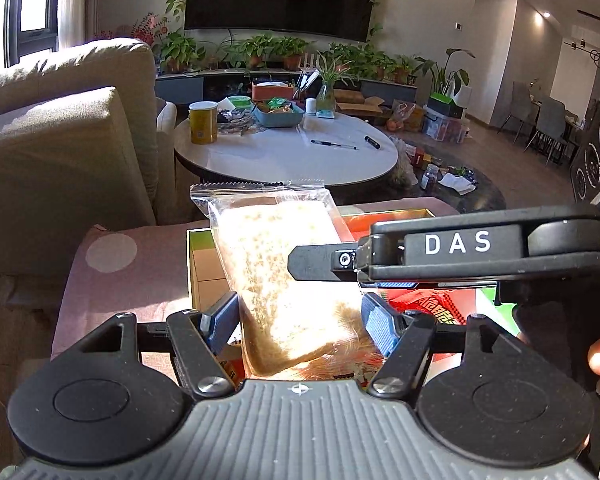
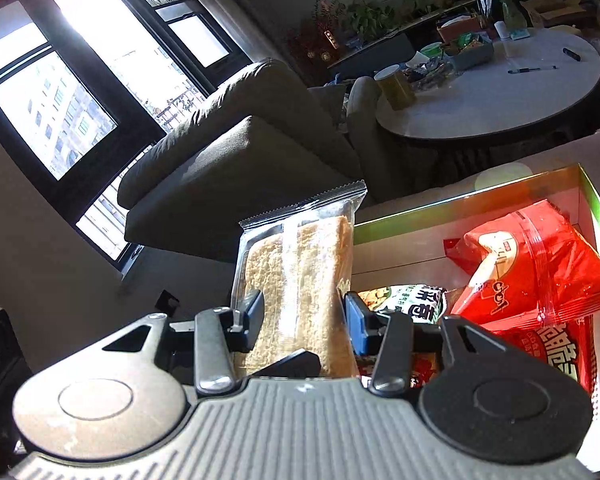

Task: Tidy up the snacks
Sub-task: 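Lower the bread into the box and open the right gripper, then move both tools away from the box toward the loose snacks, then lower the left gripper onto the orange packet while the right gripper approaches the yellow packet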

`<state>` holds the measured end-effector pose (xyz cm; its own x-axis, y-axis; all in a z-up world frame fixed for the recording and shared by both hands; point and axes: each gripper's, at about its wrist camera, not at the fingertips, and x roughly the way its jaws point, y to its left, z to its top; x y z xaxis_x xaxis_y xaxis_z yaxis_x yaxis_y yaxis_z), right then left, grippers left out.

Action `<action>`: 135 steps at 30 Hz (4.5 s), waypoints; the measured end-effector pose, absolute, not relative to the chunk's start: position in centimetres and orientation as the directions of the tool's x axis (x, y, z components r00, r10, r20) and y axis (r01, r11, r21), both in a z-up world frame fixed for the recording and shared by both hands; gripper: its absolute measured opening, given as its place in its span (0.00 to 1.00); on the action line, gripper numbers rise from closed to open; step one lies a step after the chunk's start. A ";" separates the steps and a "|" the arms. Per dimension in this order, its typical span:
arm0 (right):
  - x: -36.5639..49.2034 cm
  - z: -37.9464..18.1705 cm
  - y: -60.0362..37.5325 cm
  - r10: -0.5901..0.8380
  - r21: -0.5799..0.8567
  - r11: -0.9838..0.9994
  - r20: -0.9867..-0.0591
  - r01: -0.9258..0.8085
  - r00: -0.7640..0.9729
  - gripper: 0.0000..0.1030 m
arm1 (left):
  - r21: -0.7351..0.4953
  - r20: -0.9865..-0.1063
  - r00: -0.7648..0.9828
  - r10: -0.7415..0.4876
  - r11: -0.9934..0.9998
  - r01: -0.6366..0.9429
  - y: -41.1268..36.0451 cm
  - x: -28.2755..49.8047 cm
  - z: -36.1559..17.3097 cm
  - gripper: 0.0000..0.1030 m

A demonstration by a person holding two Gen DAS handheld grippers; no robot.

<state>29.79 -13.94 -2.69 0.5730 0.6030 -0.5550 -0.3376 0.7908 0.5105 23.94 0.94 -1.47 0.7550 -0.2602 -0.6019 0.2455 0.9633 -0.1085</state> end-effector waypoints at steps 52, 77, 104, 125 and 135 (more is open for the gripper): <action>24.3 -0.9 -16.5 0.515 0.375 0.855 -0.530 -0.358 0.674 0.59 | -0.042 -0.518 0.837 -0.175 0.983 0.180 1.3 16.9 -0.2 0.82; 13.4 3.3 -18.9 0.472 0.243 0.878 -0.303 -0.411 0.828 0.60 | 0.052 -0.293 0.956 0.007 0.999 0.008 0.1 6.8 2.3 1.00; 10.6 -0.5 -19.5 0.408 0.231 0.913 -0.485 -0.337 0.773 0.60 | -0.023 -0.507 0.861 -0.044 0.999 0.038 0.1 5.0 -2.4 1.00; 11.8 -3.2 -20.7 0.356 0.245 0.934 -0.553 -0.262 0.753 0.60 | -0.067 -0.700 0.713 -0.047 0.998 0.001 -4.6 9.8 -6.8 0.99; 11.8 -3.7 -21.2 0.361 0.254 0.932 -0.562 -0.260 0.744 0.60 | -0.056 -0.729 0.682 -0.059 0.998 0.027 -4.6 10.1 -8.2 0.94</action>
